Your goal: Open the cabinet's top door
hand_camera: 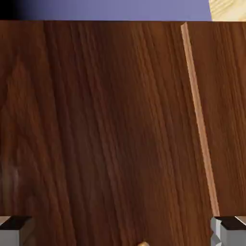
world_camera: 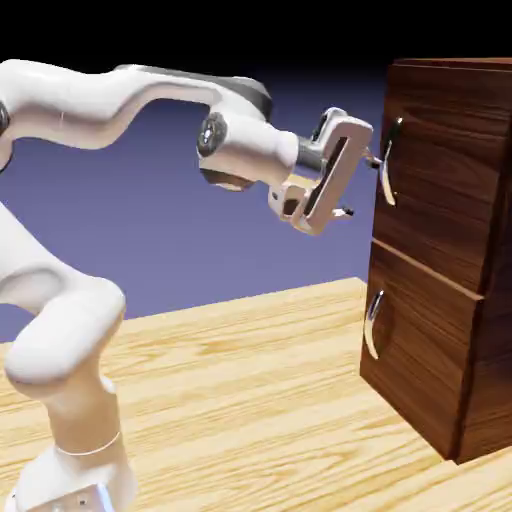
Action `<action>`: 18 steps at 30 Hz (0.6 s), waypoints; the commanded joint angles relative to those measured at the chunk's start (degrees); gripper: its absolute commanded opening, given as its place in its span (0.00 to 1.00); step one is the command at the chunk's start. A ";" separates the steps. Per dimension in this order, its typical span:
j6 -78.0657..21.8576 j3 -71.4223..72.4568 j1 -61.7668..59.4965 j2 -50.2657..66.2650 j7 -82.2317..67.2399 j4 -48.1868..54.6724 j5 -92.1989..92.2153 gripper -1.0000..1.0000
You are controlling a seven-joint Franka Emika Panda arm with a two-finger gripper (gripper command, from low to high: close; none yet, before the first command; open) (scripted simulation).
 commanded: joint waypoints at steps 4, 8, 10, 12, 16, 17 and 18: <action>-0.55 3.46 -3.49 -0.65 3.21 1.95 9.97 0.50; -1.10 6.91 -6.98 -1.29 6.42 3.89 19.94 0.50; -1.38 8.64 -8.73 -1.62 8.02 4.87 24.93 0.50; -1.65 10.36 -10.47 -1.94 9.63 5.84 29.91 0.50; -2.20 13.82 -13.96 -2.58 12.84 7.79 39.88 0.50; -2.34 14.68 -14.84 -2.75 13.64 8.28 42.37 0.50; -2.48 15.54 -15.71 -2.91 14.44 8.76 44.86 0.50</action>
